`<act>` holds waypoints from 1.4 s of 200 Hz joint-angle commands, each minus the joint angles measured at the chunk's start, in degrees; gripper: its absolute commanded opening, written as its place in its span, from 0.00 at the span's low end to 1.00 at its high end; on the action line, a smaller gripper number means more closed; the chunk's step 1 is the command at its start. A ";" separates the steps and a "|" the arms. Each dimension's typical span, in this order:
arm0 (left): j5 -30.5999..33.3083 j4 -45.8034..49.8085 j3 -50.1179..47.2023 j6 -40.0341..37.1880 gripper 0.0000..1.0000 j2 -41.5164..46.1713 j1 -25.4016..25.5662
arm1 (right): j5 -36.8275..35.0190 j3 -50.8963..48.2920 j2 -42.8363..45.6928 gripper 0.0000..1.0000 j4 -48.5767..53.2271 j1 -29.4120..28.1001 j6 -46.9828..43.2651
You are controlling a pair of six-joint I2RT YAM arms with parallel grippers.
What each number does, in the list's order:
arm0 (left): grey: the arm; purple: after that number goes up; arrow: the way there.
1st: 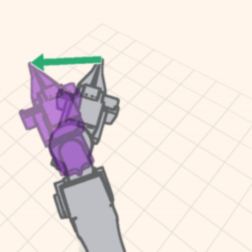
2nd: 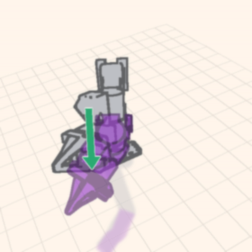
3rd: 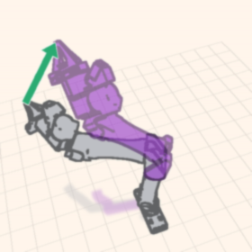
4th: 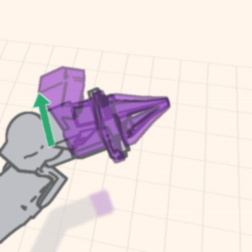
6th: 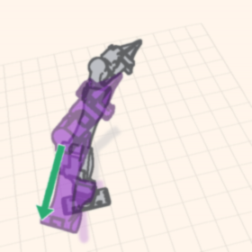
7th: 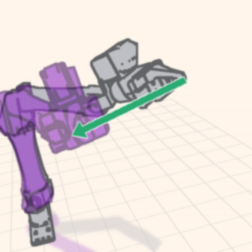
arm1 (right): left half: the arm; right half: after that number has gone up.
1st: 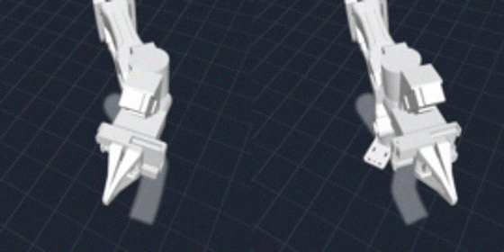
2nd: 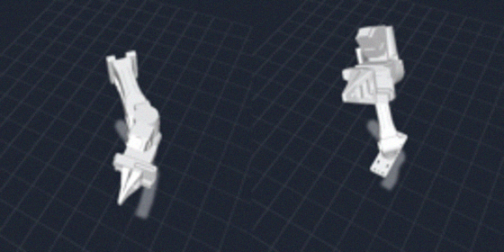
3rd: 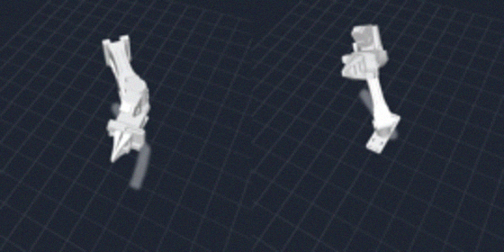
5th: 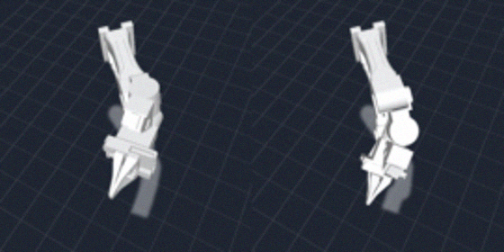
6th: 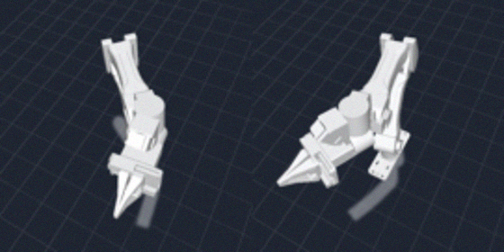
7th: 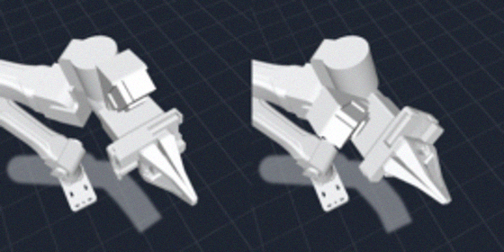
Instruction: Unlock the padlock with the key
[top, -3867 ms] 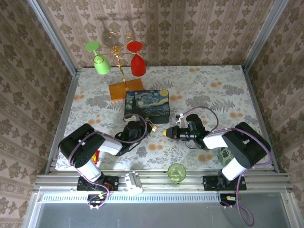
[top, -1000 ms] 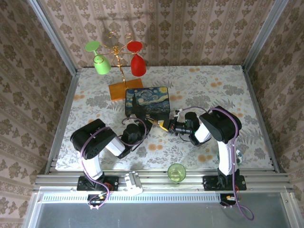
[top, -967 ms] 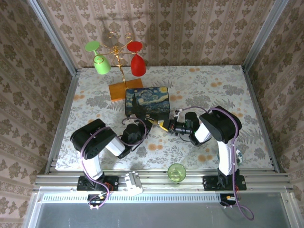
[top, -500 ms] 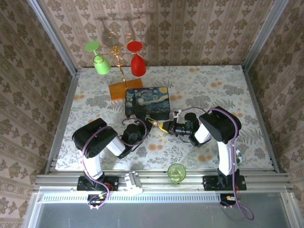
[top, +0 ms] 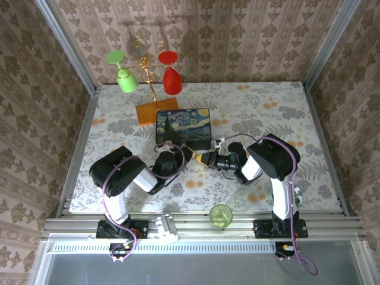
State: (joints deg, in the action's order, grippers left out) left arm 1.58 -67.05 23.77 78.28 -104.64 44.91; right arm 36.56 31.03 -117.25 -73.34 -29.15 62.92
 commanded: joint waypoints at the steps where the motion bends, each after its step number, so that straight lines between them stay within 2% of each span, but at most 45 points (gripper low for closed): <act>1: -2.55 -0.22 1.63 -1.40 0.26 0.58 0.42 | -2.56 0.44 1.95 0.00 -1.90 -2.50 -4.41; 15: -2.46 -0.87 1.30 -1.10 0.17 0.40 0.45 | -3.00 1.26 1.81 0.00 -2.24 -3.06 -4.85; 27: -2.44 -1.38 0.86 -0.80 0.15 0.41 0.40 | -3.20 1.78 1.69 0.00 -2.27 -3.28 -5.78; 75: -2.29 -0.80 0.56 -2.18 0.26 0.86 0.34 | -3.08 1.03 3.67 0.00 -2.30 -3.85 -6.72; 108: -2.99 -1.69 1.89 -2.80 0.26 -0.54 0.32 | -4.18 0.47 4.39 0.00 -2.30 -5.34 -5.45; 137: -3.19 -3.48 1.67 -2.34 0.22 -0.94 0.51 | -5.24 0.88 4.69 0.00 -2.33 -6.62 -5.00; 189: -2.61 -3.92 0.36 -2.43 0.10 0.58 0.35 | -5.86 0.50 7.17 0.00 -2.36 -6.67 -4.01; 223: -2.34 -6.80 -0.13 -0.74 0.06 0.41 0.33 | -6.61 0.88 6.87 0.00 -2.38 -6.97 0.05; 280: -3.30 -6.90 0.14 0.11 0.00 3.86 0.09 | -3.72 0.24 6.53 0.00 -2.37 -4.25 3.00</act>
State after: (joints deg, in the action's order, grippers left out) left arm 2.11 -69.41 23.22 76.97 -103.42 44.47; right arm 28.91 30.26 -112.42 -70.70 -33.67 65.87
